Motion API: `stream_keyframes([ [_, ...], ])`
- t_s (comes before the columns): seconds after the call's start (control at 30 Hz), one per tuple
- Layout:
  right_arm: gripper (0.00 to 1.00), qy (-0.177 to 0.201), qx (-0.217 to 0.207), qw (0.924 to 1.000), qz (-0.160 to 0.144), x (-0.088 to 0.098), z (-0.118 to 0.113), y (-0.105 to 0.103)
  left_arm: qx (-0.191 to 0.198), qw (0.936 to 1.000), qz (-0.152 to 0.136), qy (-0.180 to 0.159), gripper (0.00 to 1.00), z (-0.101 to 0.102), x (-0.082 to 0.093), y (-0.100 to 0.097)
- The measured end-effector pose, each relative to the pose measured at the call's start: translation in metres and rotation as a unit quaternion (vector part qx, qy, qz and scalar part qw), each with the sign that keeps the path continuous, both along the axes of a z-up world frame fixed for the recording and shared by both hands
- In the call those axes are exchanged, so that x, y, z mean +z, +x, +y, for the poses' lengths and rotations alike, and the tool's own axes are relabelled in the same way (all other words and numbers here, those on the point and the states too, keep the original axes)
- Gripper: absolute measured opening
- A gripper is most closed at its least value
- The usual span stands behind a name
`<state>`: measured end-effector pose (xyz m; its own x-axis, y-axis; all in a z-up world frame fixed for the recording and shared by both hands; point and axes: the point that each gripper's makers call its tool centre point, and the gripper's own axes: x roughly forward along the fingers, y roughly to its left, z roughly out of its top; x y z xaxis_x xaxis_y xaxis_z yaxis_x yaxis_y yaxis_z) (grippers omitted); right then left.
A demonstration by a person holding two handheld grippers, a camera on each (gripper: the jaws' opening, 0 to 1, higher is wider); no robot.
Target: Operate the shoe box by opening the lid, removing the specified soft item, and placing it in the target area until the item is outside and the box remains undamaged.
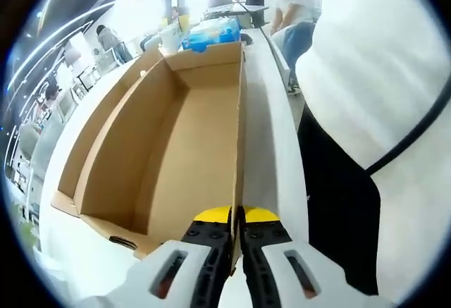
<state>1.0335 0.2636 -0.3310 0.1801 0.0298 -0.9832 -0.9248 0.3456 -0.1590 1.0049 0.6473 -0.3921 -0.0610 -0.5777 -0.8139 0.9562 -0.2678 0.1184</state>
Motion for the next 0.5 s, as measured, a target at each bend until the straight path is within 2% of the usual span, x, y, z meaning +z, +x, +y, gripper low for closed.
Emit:
stream_keyframes([
  [0.23, 0.19, 0.007, -0.009, 0.9999, 0.007, -0.016, -0.002, 0.005, 0.003, 1.0, -0.002, 0.0, 0.03, -0.001, 0.001, 0.0],
  [0.4, 0.19, 0.016, -0.016, 0.9997, 0.01, -0.018, -0.002, 0.003, 0.007, 1.0, -0.002, 0.006, 0.03, -0.001, 0.002, -0.001],
  [0.5, 0.19, 0.014, -0.013, 0.9998, 0.01, -0.026, -0.006, 0.002, 0.009, 0.9999, -0.005, 0.003, 0.03, -0.002, 0.004, -0.002],
])
